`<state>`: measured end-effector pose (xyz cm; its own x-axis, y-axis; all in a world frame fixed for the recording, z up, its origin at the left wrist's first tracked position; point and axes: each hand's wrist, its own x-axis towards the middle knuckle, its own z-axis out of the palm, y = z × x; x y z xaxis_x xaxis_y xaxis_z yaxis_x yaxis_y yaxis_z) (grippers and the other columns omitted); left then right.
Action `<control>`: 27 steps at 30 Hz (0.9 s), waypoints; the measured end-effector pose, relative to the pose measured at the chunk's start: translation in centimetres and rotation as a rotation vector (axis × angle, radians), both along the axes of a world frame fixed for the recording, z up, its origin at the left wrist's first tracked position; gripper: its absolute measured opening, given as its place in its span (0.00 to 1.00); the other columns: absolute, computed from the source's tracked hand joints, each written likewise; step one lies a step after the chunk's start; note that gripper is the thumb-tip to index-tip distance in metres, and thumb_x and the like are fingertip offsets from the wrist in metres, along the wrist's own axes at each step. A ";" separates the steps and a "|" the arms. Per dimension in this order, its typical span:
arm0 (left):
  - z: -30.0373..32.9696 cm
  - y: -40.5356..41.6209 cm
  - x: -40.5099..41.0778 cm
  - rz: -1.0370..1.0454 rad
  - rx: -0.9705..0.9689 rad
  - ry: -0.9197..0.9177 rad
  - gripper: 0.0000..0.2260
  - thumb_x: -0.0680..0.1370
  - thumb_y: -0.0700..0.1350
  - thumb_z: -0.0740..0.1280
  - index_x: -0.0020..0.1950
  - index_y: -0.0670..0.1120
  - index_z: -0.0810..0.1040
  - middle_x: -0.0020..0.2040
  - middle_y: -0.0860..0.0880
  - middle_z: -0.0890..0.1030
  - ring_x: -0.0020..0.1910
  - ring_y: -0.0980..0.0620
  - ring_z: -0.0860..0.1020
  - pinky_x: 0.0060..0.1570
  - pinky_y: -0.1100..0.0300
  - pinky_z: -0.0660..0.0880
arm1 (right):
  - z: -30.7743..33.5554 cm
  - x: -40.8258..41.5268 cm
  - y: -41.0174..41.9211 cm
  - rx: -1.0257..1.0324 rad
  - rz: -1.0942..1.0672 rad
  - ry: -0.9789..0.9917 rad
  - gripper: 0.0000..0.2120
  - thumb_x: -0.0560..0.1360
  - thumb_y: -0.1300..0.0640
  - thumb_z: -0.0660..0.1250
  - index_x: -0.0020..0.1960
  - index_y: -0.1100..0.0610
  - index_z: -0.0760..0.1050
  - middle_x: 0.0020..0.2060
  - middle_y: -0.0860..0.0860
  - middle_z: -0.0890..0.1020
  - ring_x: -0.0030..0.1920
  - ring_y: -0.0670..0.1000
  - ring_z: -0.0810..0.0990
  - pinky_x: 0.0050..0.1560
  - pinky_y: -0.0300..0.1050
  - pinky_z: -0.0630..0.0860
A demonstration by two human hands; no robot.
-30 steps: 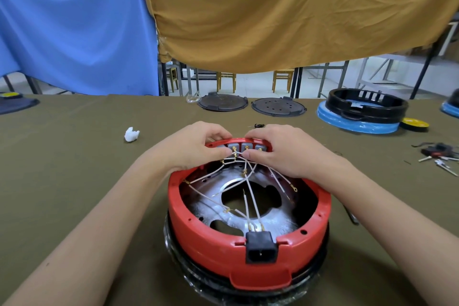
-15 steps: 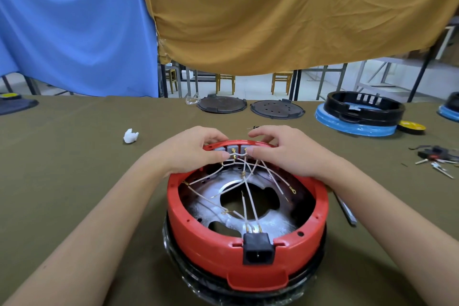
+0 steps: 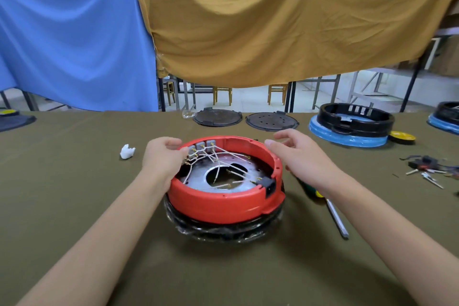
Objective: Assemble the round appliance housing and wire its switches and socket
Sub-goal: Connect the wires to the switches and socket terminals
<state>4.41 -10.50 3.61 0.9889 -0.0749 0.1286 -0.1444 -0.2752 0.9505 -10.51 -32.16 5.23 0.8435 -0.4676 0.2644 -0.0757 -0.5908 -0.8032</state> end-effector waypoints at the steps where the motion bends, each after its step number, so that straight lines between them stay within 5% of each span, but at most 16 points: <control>1: -0.2 -0.3 0.0 0.053 -0.066 0.025 0.14 0.78 0.38 0.68 0.64 0.43 0.77 0.61 0.43 0.79 0.58 0.45 0.78 0.64 0.47 0.74 | -0.2 0.1 0.2 -0.024 0.003 0.017 0.23 0.77 0.38 0.64 0.67 0.49 0.70 0.54 0.48 0.78 0.50 0.45 0.79 0.51 0.47 0.77; 3: -0.5 -1.1 -0.3 0.118 -0.133 0.054 0.17 0.79 0.36 0.61 0.67 0.47 0.74 0.67 0.45 0.74 0.65 0.44 0.73 0.66 0.46 0.72 | -0.7 0.3 0.6 -0.071 0.013 0.052 0.28 0.76 0.35 0.62 0.71 0.48 0.66 0.59 0.49 0.73 0.53 0.45 0.77 0.50 0.44 0.73; 7: -0.9 -2.8 -2.2 0.002 -0.072 0.088 0.19 0.75 0.40 0.58 0.65 0.50 0.74 0.67 0.46 0.69 0.66 0.42 0.71 0.66 0.43 0.70 | -1.6 0.7 0.1 -0.081 -0.015 0.046 0.35 0.74 0.33 0.61 0.76 0.49 0.61 0.66 0.48 0.69 0.65 0.50 0.72 0.66 0.52 0.70; 11: -0.7 -2.8 -2.8 -0.086 0.035 -0.062 0.12 0.77 0.47 0.59 0.60 0.51 0.73 0.62 0.49 0.70 0.65 0.48 0.70 0.66 0.50 0.68 | -1.8 0.7 -1.6 -0.052 -0.043 -0.009 0.27 0.78 0.41 0.63 0.74 0.49 0.65 0.66 0.45 0.72 0.60 0.44 0.71 0.59 0.42 0.66; 14: -1.3 -2.8 -3.2 -0.156 0.127 -0.196 0.18 0.80 0.47 0.57 0.71 0.53 0.69 0.66 0.51 0.66 0.68 0.53 0.63 0.69 0.53 0.62 | -1.7 0.6 -2.2 0.019 -0.034 -0.062 0.21 0.80 0.44 0.63 0.71 0.49 0.70 0.65 0.45 0.74 0.61 0.44 0.73 0.59 0.41 0.66; 17: -2.3 -3.2 -3.8 -0.271 0.021 -0.159 0.20 0.82 0.44 0.54 0.74 0.53 0.66 0.69 0.54 0.64 0.68 0.58 0.65 0.68 0.59 0.61 | -2.0 0.7 -1.8 -0.109 -0.246 -0.074 0.16 0.79 0.44 0.62 0.63 0.50 0.73 0.57 0.48 0.74 0.60 0.49 0.73 0.59 0.45 0.68; 21: -3.4 -4.0 -4.1 -0.122 -0.062 -0.227 0.19 0.81 0.41 0.54 0.70 0.50 0.71 0.67 0.54 0.69 0.66 0.57 0.67 0.70 0.57 0.62 | -2.8 1.1 -0.4 -0.194 -0.281 -0.053 0.14 0.78 0.44 0.62 0.59 0.50 0.72 0.54 0.49 0.71 0.58 0.50 0.69 0.60 0.47 0.66; 27: -4.1 -4.3 -4.5 -0.061 -0.016 -0.323 0.18 0.84 0.47 0.53 0.71 0.49 0.71 0.68 0.53 0.71 0.68 0.57 0.65 0.67 0.63 0.58 | -2.9 1.7 -0.9 -0.036 -0.235 -0.186 0.09 0.80 0.52 0.62 0.56 0.54 0.76 0.53 0.49 0.76 0.54 0.48 0.74 0.53 0.41 0.65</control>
